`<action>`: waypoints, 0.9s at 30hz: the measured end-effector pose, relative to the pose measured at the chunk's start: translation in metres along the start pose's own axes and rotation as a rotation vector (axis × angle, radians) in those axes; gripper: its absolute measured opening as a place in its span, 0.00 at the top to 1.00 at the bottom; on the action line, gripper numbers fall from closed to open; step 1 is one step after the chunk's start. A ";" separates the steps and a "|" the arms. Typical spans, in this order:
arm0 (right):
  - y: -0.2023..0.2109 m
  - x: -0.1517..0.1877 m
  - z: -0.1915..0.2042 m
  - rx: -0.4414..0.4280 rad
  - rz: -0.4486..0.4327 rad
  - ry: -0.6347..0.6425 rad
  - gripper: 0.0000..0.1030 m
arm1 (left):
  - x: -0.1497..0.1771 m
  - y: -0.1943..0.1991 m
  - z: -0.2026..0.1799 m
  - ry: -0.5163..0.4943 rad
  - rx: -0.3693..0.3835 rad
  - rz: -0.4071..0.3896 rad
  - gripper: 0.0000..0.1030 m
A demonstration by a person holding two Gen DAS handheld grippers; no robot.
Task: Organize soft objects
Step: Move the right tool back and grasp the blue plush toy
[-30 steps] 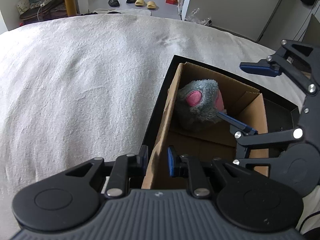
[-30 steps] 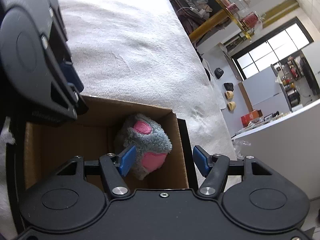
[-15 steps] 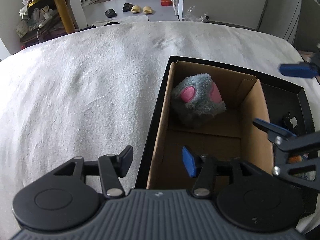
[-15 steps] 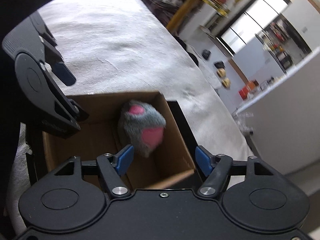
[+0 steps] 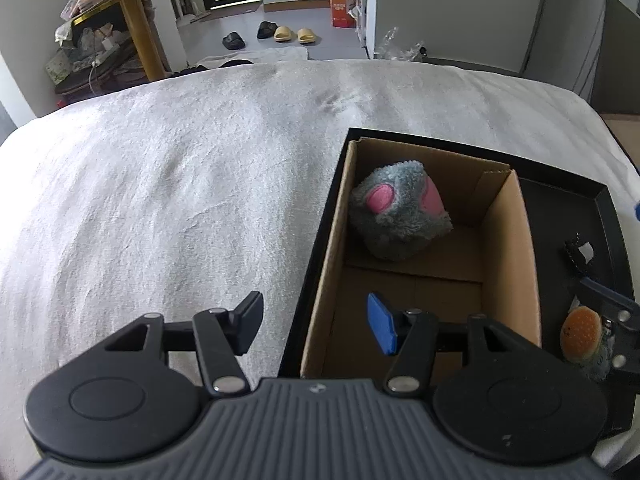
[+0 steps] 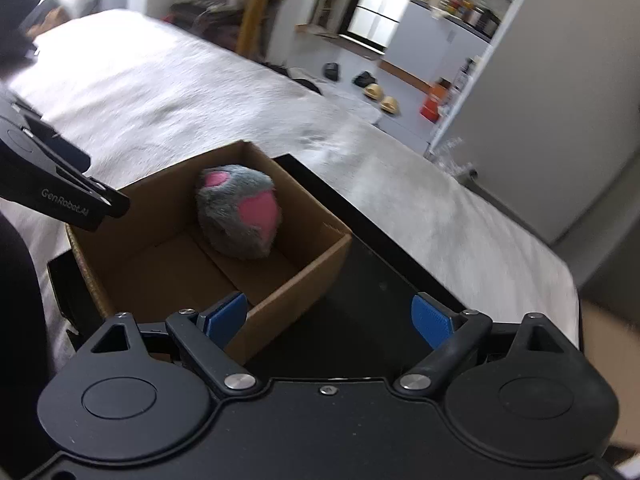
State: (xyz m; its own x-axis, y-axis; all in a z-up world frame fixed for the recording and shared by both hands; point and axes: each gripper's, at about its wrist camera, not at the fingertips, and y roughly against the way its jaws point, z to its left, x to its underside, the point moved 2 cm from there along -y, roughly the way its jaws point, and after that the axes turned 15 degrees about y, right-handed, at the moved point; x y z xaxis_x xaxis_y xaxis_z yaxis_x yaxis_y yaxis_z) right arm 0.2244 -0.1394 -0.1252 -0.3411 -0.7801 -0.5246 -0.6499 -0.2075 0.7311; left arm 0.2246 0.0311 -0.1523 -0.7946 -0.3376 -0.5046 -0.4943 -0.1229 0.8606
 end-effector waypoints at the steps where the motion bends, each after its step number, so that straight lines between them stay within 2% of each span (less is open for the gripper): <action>1: 0.003 0.005 -0.001 0.001 -0.002 -0.022 0.12 | 0.001 0.001 -0.002 -0.010 -0.002 -0.003 0.45; 6: 0.014 0.035 -0.012 0.022 0.007 -0.163 0.09 | 0.006 0.006 -0.011 -0.061 -0.014 -0.018 0.45; 10: 0.023 0.062 -0.018 0.044 0.009 -0.289 0.06 | 0.006 0.011 -0.011 -0.043 -0.013 -0.023 0.37; 12: 0.029 0.077 -0.019 0.067 0.011 -0.360 0.01 | 0.006 0.013 -0.011 -0.036 0.006 -0.022 0.36; 15: 0.034 0.097 -0.019 0.098 0.016 -0.452 0.00 | 0.007 0.017 -0.018 -0.060 0.002 -0.007 0.36; 21: 0.035 0.131 -0.011 0.130 0.025 -0.576 0.00 | 0.005 0.028 -0.028 -0.120 -0.041 -0.043 0.36; 27: 0.035 0.151 -0.005 0.152 0.026 -0.638 0.00 | 0.006 0.021 -0.032 -0.188 -0.050 0.014 0.36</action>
State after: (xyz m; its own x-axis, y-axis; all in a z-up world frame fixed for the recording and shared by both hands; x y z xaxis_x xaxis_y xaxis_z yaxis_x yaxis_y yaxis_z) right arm 0.1538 -0.2673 -0.1768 -0.6636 -0.2702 -0.6976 -0.7089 -0.0711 0.7018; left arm 0.2208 -0.0037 -0.1355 -0.8556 -0.1601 -0.4923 -0.4681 -0.1670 0.8678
